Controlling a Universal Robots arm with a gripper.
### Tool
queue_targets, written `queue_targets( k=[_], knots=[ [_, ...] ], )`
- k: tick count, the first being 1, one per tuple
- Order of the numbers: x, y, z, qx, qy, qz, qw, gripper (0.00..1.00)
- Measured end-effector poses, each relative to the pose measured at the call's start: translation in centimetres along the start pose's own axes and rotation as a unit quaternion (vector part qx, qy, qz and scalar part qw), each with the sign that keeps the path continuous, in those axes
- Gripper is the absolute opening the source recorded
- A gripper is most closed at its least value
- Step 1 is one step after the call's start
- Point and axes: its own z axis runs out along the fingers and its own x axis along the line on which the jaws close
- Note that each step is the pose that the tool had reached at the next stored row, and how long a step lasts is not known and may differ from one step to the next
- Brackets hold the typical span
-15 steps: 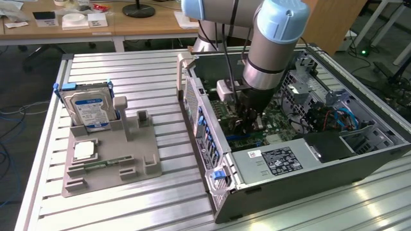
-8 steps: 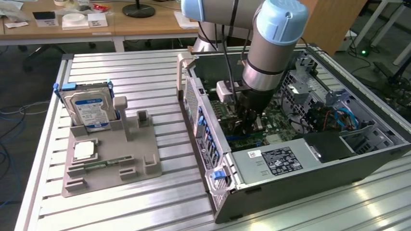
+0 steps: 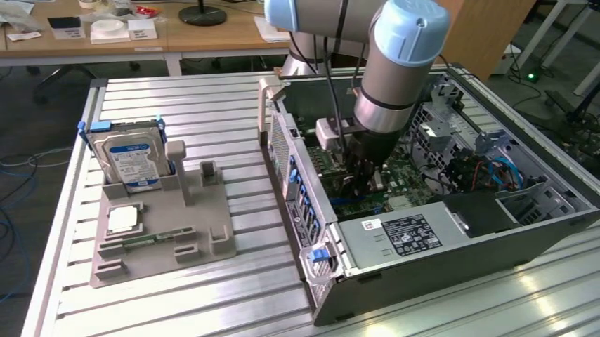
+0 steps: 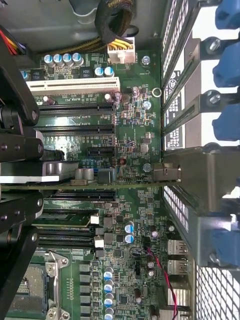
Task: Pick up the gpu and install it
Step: 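Insert the gpu into the slot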
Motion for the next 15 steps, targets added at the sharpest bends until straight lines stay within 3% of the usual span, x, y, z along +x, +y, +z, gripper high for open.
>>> queue_targets(
  k=[15],
  knots=[
    [0.03,0.02,0.66,-0.0001,0.0003,0.0,1.0,0.28]
  ],
)
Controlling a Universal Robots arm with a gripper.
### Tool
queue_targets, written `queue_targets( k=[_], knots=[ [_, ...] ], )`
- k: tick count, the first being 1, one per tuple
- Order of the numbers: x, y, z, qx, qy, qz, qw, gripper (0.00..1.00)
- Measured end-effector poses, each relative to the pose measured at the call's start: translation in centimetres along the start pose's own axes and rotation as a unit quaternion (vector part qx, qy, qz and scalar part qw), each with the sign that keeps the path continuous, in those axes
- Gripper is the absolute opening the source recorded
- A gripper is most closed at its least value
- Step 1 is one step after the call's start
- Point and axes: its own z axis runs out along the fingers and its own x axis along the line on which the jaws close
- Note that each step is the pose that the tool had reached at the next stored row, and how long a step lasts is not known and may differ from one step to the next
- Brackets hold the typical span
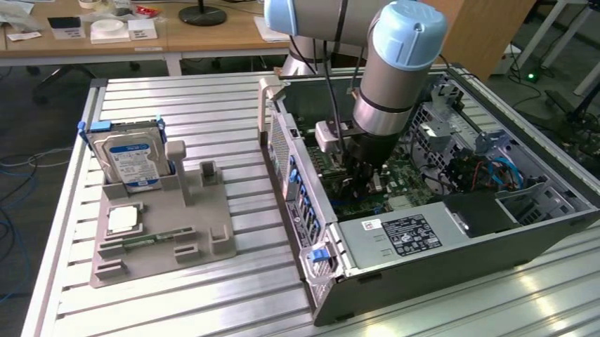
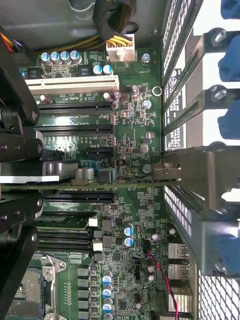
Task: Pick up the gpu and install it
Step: 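Insert the gpu into the slot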
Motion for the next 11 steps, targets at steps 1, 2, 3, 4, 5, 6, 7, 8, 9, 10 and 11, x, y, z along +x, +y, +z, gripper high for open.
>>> queue_targets(
  k=[1,2,3,4,5,6,7,8,9,10,11],
  knots=[
    [0.0,0.0,-0.01,0.0,0.0,0.0,1.0,0.28],
    [-0.02,-0.01,-0.12,0.0004,-0.0006,0.0,1.0,0.28],
    [-0.05,-0.03,-0.26,0.0007,-0.0015,0.0,1.0,0.28],
    [-0.04,-0.02,-0.4,0.0004,-0.0009,0.0,1.0,0.28],
    [-0.03,-0.02,-0.49,0.0002,-0.0003,0.0,1.0,0.28],
    [-0.02,-0.02,-0.5,0.0001,-0.0001,0.0,1.0,0.28],
    [-0.02,-0.01,-0.5,0.0001,-0.0001,0.0,1.0,0.28],
    [-0.02,-0.01,-0.5,0.0001,-0.0002,0.0,1.0,0.28],
    [-0.02,-0.01,-0.5,0.0001,-0.0001,0.0,1.0,0.28],
    [-0.02,-0.01,-0.5,0.0001,-0.0001,0.0,1.0,0.28],
    [-0.02,-0.01,-0.51,0.0001,-0.0001,0.0,1.0,0.28]
  ],
)
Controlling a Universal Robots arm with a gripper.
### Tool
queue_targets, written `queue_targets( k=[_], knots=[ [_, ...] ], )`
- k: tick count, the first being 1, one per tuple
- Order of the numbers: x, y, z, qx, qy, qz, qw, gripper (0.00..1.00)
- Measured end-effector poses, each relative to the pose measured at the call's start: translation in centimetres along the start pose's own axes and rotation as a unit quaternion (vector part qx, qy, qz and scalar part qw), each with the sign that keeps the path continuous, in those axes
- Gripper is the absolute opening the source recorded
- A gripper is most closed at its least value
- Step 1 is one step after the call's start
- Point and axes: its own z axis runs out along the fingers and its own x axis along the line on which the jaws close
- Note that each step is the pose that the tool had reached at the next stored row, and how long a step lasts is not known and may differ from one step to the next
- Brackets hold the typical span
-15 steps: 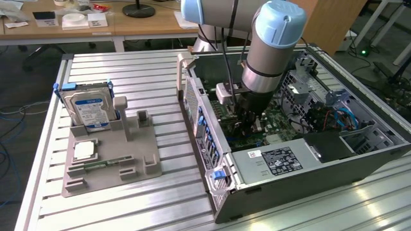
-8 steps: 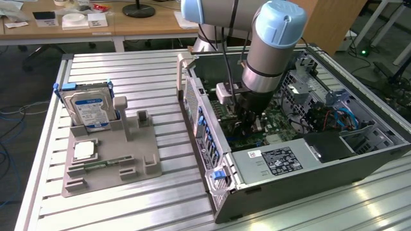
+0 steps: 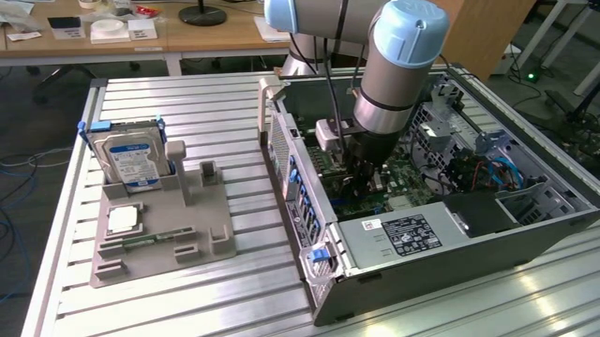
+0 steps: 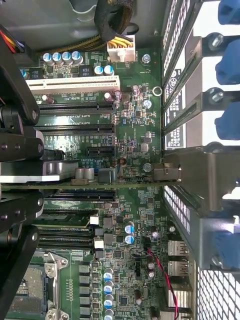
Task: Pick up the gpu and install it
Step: 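Insert the gpu into the slot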
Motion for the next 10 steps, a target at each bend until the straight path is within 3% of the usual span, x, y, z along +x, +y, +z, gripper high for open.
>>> queue_targets(
  k=[10],
  knots=[
    [0.0,0.0,0.0,0.0,0.0001,0.0,1.0,0.28]
  ],
)
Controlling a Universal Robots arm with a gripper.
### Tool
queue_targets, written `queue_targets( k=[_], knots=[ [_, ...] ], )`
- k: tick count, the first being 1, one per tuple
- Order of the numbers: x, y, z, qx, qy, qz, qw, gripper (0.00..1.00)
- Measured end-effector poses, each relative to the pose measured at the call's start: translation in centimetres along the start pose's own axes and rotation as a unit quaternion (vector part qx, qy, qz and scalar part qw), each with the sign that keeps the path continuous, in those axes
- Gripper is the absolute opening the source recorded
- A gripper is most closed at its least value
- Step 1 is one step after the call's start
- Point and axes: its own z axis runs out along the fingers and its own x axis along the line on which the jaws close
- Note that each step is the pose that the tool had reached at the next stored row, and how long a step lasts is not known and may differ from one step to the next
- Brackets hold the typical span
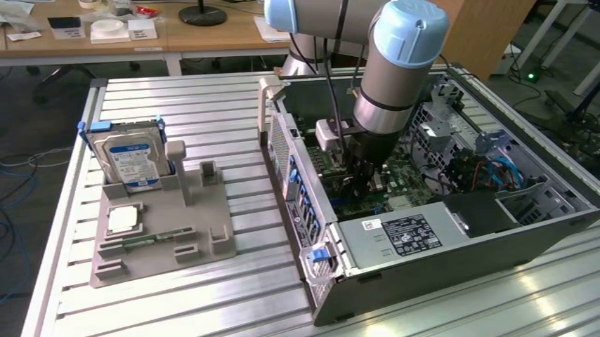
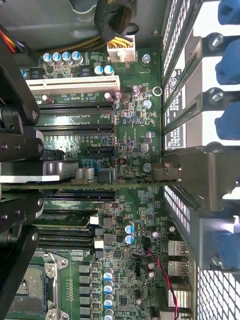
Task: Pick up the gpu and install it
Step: 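Insert the gpu into the slot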
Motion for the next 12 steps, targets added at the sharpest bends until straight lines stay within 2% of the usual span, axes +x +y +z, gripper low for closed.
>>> queue_targets(
  k=[5,12],
  knots=[
    [0.01,0.0,0.1,0.0,0.0043,0.0,1.0,0.28],
    [0.0,0.0,0.18,0.0001,0.0043,0.0,1.0,0.28]
  ],
)
